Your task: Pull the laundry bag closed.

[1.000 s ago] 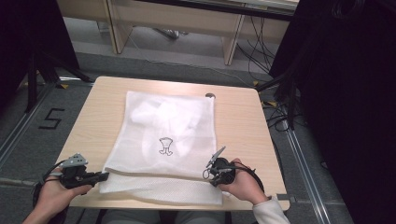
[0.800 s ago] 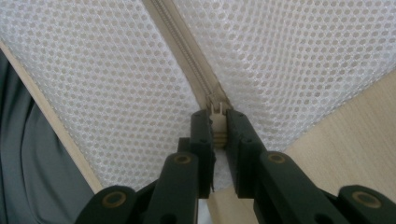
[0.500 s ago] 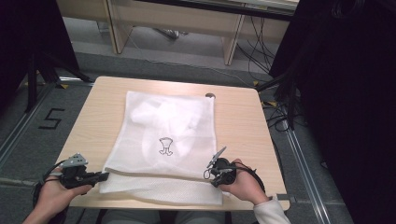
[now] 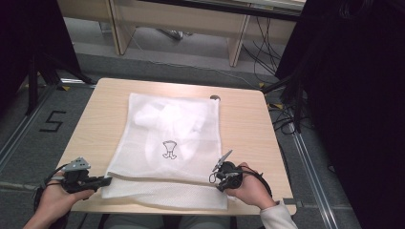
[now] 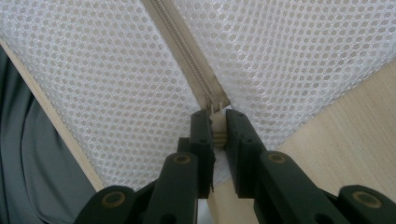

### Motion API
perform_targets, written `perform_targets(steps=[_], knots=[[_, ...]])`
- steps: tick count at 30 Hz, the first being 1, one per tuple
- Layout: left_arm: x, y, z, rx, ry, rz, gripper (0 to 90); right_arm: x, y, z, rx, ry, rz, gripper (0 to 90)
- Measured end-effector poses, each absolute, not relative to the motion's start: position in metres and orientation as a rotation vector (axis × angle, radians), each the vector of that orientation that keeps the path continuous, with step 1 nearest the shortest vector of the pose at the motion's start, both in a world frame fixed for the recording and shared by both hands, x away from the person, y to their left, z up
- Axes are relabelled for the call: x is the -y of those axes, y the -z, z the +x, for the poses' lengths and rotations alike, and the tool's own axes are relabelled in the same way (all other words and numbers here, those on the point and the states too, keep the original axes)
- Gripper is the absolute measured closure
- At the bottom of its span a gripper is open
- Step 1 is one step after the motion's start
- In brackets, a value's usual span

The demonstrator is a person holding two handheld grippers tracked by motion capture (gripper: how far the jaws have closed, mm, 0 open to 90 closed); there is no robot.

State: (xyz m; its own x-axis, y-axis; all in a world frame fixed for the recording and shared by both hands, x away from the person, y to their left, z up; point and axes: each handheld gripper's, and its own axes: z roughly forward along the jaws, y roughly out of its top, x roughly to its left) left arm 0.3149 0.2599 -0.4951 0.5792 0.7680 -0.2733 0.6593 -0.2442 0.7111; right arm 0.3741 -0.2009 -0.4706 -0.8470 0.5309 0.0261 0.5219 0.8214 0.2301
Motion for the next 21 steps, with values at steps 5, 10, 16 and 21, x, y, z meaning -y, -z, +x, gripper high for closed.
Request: perform_targets(steps=[5, 10, 16, 21], knots=[[-0.257, 0.496, 0.315, -1.133, -0.172, 1.985, 78.8, 0.206, 0.47, 0.372, -2.953, -0.444, 0.866, 71.9], [-0.255, 0.497, 0.315, -1.131, -0.177, 1.99, 60.6, 0.212, 0.466, 0.374, -2.873, -0.59, 0.902, 59.1], [-0.259, 0.496, 0.316, -1.118, -0.276, 1.945, 36.4, 0.216, 0.459, 0.378, -2.715, -0.793, 0.955, 50.2], [-0.259, 0.491, 0.316, -1.108, -0.332, 1.915, 27.1, 0.219, 0.462, 0.381, -2.626, -0.813, 0.961, 50.4]])
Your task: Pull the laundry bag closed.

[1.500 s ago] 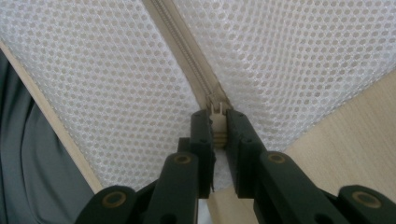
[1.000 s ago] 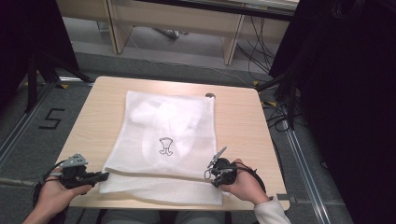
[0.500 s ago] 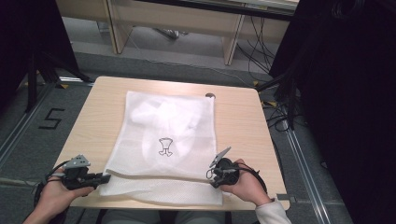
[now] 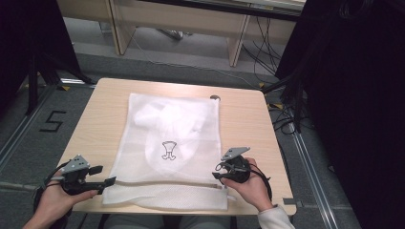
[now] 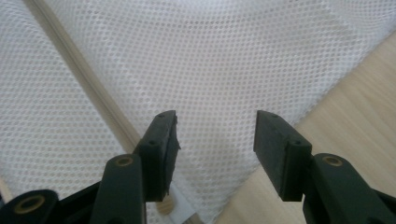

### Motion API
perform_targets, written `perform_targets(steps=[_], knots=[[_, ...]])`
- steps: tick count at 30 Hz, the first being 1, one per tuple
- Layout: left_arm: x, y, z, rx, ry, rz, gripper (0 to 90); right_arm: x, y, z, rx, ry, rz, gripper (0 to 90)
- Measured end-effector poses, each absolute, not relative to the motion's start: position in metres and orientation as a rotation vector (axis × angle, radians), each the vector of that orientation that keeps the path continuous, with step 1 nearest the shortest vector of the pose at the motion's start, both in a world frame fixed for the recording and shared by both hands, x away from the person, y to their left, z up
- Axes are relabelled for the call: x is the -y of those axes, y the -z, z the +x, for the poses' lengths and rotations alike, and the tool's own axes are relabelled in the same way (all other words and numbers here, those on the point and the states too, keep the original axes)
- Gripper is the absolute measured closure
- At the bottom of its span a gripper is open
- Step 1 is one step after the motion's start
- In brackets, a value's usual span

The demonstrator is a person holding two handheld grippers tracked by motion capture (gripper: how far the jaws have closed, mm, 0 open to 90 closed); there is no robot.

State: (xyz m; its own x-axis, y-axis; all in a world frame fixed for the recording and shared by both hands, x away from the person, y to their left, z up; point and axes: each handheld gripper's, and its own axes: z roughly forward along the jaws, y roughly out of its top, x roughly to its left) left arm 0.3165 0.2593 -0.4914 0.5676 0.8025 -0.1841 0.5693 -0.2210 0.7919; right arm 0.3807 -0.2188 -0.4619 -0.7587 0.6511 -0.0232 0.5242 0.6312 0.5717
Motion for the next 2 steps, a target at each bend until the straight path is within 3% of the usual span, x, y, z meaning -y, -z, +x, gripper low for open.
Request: perform_targets(steps=[2], knots=[[-0.2578, 0.4906, 0.3161, -1.094, -0.33, 1.896, 25.8, 0.2209, 0.4652, 0.3839, -2.594, -0.857, 0.865, 50.4]])
